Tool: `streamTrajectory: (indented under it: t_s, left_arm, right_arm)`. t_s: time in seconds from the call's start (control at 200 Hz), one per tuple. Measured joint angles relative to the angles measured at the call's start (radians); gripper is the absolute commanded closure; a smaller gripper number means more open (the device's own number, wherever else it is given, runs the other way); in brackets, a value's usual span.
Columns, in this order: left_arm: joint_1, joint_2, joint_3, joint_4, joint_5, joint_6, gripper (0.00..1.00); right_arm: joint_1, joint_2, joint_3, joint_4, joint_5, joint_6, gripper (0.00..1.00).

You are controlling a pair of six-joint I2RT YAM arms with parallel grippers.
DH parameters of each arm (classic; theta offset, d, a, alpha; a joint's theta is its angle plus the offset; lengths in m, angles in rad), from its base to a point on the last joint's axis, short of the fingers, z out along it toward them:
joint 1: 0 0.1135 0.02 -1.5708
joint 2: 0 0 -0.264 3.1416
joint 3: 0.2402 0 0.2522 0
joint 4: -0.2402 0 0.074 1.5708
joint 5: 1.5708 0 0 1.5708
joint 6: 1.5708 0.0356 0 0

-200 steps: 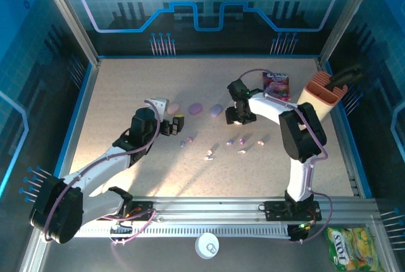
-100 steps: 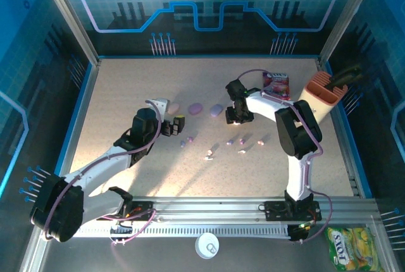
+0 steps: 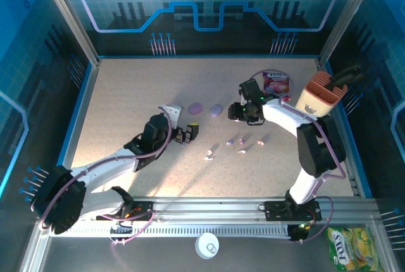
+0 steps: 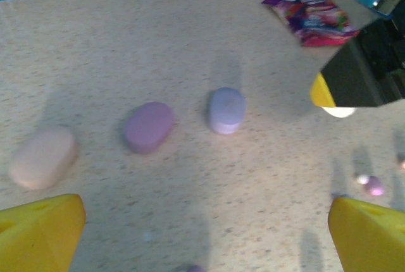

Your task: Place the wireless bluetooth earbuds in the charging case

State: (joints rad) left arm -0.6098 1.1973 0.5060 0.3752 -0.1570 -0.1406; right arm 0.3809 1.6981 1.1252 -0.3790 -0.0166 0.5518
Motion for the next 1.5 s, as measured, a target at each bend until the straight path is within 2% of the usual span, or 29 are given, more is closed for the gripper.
streamTrajectory:
  t_s: [0.235, 0.38, 0.48, 0.65, 0.86, 1.161, 1.501]
  left_arm:
    - [-0.116, 0.156, -0.003, 0.25, 0.05, -0.055, 0.02]
    - [-0.13, 0.283, 0.005, 0.424, 0.11, -0.1, 0.14]
    - [-0.13, 0.372, 0.017, 0.555, 0.137, -0.12, 0.27]
    - [-0.131, 0.481, 0.057, 0.721, 0.179, -0.132, 0.39]
    - [-0.131, 0.575, 0.113, 0.897, 0.226, -0.159, 0.43]
    - [-0.131, 0.644, 0.175, 0.965, 0.23, -0.208, 0.45]
    - [-0.131, 0.706, 0.24, 0.985, 0.192, -0.269, 0.61]
  right_arm:
    - [-0.026, -0.141, -0.123, 0.129, -0.164, 0.143, 0.49]
    - [-0.027, -0.182, -0.157, 0.196, -0.239, 0.217, 0.49]
    - [-0.027, -0.209, -0.164, 0.225, -0.275, 0.255, 0.49]
    - [-0.027, -0.251, -0.164, 0.243, -0.308, 0.279, 0.49]
    - [-0.027, -0.275, -0.164, 0.25, -0.335, 0.294, 0.49]
    - [-0.027, -0.29, -0.171, 0.264, -0.361, 0.313, 0.49]
    - [-0.024, -0.314, -0.173, 0.278, -0.381, 0.322, 0.49]
